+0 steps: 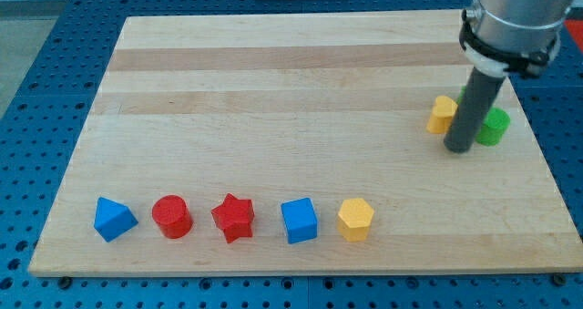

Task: Slide the yellow hexagon slightly up

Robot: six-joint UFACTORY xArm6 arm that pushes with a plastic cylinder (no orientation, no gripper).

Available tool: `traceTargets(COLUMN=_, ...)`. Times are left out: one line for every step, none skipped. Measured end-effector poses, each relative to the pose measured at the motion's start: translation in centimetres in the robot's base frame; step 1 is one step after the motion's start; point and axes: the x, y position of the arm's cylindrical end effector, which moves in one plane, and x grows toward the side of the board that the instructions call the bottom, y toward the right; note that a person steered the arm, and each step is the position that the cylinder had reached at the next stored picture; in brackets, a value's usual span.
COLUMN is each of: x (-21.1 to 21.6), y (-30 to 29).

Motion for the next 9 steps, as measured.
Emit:
traceTargets(x=4.5, y=-0.6)
traceTargets(x=8.3, y=-2.7)
traceTargets(x=10.8, y=-5.4)
traceTargets(x=12.4, y=-8.0)
traceTargets(x=12.6, y=-11.2)
traceTargets(x=12.4, y=-13.4)
traceTargets(x=10.8, y=-14.7)
traceTargets(x=8.7, y=-14.9)
traceTargets(x=6.5, y=-14.9)
